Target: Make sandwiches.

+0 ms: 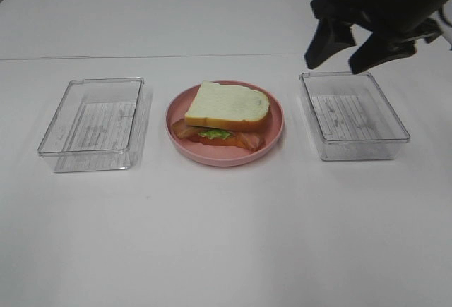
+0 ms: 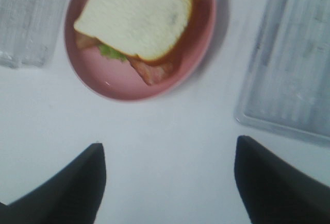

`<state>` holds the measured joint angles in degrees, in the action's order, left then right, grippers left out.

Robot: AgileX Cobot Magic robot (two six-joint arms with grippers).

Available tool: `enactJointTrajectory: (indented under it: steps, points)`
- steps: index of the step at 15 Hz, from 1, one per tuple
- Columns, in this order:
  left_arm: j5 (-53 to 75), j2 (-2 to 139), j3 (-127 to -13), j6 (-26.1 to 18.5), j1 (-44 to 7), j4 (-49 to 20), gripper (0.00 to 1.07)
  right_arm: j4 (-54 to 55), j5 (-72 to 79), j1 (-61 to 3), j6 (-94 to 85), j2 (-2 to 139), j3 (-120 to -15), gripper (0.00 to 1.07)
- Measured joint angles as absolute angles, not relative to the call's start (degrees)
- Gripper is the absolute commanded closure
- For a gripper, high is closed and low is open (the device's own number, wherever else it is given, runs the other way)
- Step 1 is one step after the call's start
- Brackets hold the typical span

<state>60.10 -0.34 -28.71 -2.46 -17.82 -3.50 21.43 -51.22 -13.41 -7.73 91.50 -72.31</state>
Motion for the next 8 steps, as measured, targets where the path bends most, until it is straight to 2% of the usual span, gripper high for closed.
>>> enactJointTrajectory:
  steps: [2,3,8]
  points:
    - [60.1,-0.3,-28.7,-2.5,-17.8,-3.5,0.25,13.4,-56.8,-13.4,-5.0,86.5,-71.8,0.4]
    - [60.1,-0.3,-28.7,-2.5,-17.8,-3.5,0.25,5.2,-61.1,-13.4,-1.4,78.6,-68.6,0.41]
    - [60.1,-0.3,-28.7,-2.5,-17.8,-3.5,0.25,3.1,-66.2,-13.4,1.7,57.4,-51.7,0.41]
